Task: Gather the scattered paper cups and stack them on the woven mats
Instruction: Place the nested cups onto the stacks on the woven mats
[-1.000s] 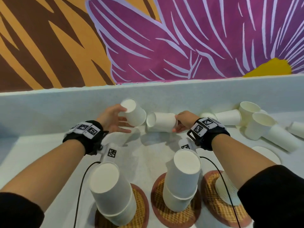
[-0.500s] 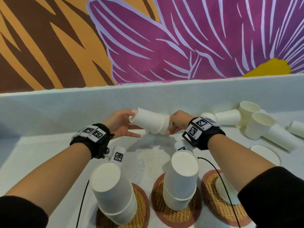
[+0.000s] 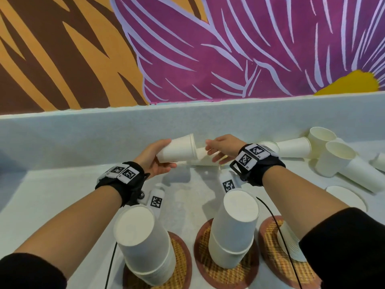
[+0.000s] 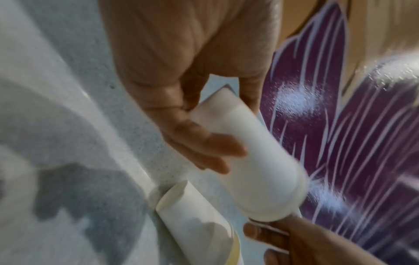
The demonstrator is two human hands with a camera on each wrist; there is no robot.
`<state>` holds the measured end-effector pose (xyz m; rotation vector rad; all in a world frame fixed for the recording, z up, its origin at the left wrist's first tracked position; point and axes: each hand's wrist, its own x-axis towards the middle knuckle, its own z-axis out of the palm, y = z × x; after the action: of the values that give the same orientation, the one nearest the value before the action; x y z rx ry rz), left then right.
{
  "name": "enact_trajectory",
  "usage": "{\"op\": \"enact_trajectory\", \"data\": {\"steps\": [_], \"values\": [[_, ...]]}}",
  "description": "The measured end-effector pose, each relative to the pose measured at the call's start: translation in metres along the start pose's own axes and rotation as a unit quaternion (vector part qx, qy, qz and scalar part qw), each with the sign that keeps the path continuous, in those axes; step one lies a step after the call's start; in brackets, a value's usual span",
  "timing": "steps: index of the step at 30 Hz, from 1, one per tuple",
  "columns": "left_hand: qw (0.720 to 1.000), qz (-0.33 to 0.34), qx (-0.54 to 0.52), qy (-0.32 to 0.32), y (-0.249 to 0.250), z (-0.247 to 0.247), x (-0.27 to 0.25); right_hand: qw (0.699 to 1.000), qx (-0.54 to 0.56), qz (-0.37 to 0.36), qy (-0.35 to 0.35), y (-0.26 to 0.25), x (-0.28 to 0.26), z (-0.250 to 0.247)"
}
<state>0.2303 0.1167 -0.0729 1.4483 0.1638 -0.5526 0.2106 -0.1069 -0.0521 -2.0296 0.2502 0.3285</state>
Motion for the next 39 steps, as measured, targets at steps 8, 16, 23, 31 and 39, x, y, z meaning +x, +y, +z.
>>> {"op": "enact_trajectory", "data": {"steps": [8, 16, 23, 31, 39], "values": [[0.999, -0.015, -0.035, 0.027, -0.013, -0.013, 0.005, 0.970, -0.189, 0.055, 0.143, 0.027, 0.021, 0.007], [0.998, -0.023, -0.008, 0.063, -0.011, -0.026, 0.010, 0.969, -0.222, 0.037, 0.104, 0.033, 0.026, 0.015], [0.988, 0.053, 0.045, 0.136, -0.006, -0.033, 0.005, 0.999, -0.017, -0.025, 0.035, 0.008, 0.006, -0.005], [0.973, 0.121, 0.193, -0.027, 0.049, 0.003, -0.048, 0.982, -0.032, -0.107, -0.153, -0.052, -0.044, -0.016], [0.949, 0.174, 0.257, -0.052, 0.111, 0.016, -0.113, 0.955, -0.204, -0.156, -0.148, -0.097, -0.121, -0.039]]}}
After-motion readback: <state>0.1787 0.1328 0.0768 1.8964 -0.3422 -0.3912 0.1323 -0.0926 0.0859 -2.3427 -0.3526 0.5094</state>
